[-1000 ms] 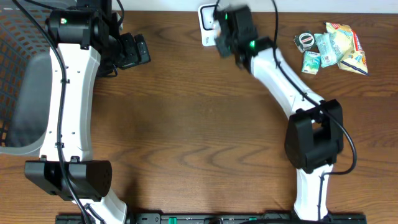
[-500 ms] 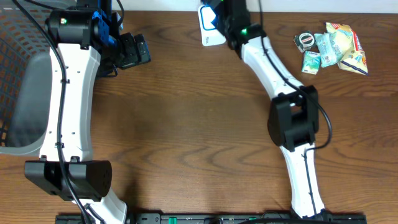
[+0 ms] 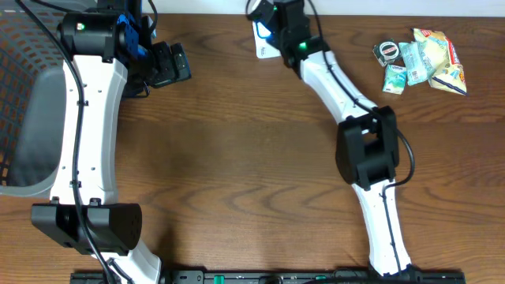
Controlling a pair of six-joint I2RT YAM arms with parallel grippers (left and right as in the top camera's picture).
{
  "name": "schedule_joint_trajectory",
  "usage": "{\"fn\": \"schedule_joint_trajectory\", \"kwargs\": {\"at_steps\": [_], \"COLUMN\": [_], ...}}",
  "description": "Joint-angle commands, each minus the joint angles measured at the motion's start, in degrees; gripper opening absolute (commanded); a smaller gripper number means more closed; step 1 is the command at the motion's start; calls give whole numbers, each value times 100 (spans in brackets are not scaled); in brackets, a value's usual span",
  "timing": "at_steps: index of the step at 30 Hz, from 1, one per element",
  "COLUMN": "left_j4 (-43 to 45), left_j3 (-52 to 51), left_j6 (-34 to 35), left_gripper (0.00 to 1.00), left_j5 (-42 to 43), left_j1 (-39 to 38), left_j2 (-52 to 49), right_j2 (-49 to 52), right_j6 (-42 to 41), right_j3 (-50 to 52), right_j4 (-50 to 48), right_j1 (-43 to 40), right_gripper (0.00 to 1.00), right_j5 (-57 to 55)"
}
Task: Scan the item barcode
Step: 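Carry the Kleenex pack right and drop it on the item pile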
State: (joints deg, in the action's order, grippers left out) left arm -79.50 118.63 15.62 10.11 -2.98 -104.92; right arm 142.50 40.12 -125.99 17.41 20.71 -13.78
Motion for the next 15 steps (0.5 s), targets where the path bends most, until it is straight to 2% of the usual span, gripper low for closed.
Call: {"fn": "schedule_joint_trajectory", "kwargs": {"at_steps": [1,10,11,13,15], "left_j4": [-17,-17,-17,-17,-17], "left_j3": [20,20,20,20,20], "left_j6": [-35,-35,-35,-35,-35], "left_gripper": [98,98,98,98,98], "left_j5": [-74,-74,-74,-74,-74], "left_j1": [35,35,35,35,35], "left_j2": [-31,-31,-31,-31,-31], "right_j2": [-723,-831,-831,-831,-831], "right_j6": [-828,-1502,-1593,-1797,-2004], "right_j3": [-66,-52,-52,-52,-52], "right_j4": [378,2472,2577,2756,2911], "right_j1": [-634,-2031,-2144,-2356,-2527], "right_gripper": [1,2,6,23,21], "right_j5": [-245,-518,-520,-518,-516]}}
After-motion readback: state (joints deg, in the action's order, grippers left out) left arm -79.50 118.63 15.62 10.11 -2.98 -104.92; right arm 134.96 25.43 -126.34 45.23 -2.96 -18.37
